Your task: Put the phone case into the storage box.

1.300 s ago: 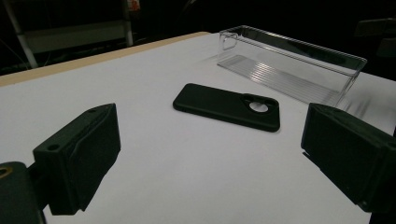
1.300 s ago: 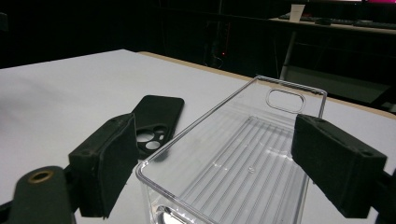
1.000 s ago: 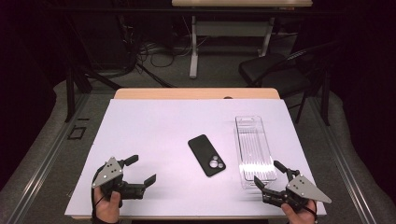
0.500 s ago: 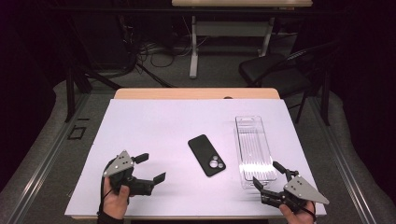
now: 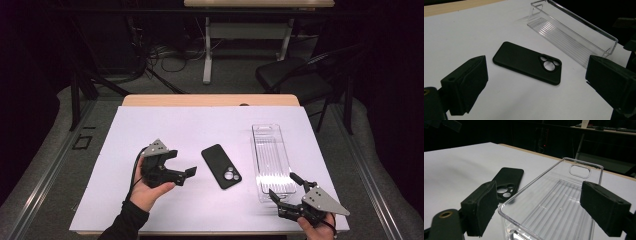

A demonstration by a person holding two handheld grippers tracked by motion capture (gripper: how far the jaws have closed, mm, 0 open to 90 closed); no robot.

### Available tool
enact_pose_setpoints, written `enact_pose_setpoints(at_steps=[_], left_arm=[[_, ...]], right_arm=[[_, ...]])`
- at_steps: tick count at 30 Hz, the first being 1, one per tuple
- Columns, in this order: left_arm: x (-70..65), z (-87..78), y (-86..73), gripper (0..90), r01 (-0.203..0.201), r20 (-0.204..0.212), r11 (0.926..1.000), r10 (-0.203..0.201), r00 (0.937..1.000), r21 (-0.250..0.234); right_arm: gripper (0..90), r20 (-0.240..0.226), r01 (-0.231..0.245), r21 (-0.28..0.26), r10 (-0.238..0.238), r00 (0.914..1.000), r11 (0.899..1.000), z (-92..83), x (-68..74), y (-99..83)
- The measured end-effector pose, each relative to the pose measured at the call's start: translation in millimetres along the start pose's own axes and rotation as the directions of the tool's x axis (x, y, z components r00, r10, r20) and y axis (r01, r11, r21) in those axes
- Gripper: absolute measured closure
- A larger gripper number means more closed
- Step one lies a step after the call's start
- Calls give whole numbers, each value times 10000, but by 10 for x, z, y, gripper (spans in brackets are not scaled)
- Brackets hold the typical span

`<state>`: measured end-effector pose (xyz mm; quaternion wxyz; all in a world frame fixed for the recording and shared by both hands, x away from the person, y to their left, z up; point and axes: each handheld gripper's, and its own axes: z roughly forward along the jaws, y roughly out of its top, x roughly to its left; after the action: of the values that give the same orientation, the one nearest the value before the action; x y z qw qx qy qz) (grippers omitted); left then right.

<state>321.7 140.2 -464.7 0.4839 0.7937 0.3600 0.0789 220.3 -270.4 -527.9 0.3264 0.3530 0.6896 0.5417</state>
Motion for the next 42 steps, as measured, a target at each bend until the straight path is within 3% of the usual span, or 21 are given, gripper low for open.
enact_pose_setpoints(at_steps=[1,4,5,8,14,19,23,31,35,42], left_arm=[[-7,29,35,168,44,-131,9999,-43,9999,121],[-19,93,112,193,165,-446,9993,-150,9989,339],[-24,111,133,296,201,-441,9990,-184,9989,388],[-35,165,194,349,140,-415,9993,-125,9991,349],[-34,251,286,536,223,-310,9991,-212,9993,369],[-42,329,329,573,144,-560,9989,-118,9984,456],[-31,409,373,569,-32,-225,9985,44,9997,540],[-71,660,410,570,3,-622,9956,55,9981,940],[-88,826,413,679,8,-632,9940,62,9980,1097],[-140,1127,395,773,40,-404,9857,29,9992,1683]], right_arm=[[143,-12,28,-35,-28,10000,10000,5,6,1],[143,-13,28,-11,-28,10000,10000,4,12,3],[143,-9,55,-61,-56,10000,10000,6,18,4],[143,48,48,-41,-48,10000,10000,4,19,4],[143,95,-20,29,20,10000,10000,-10,2,-1],[143,13,65,17,-65,10000,10000,-13,17,0],[143,-10,90,23,-90,10000,10000,-14,24,0],[143,-40,58,30,-58,10000,10000,-13,20,-1],[143,-57,61,43,-61,10000,10000,-15,18,-2],[143,-95,13,74,-12,10000,10000,-13,13,-5]])
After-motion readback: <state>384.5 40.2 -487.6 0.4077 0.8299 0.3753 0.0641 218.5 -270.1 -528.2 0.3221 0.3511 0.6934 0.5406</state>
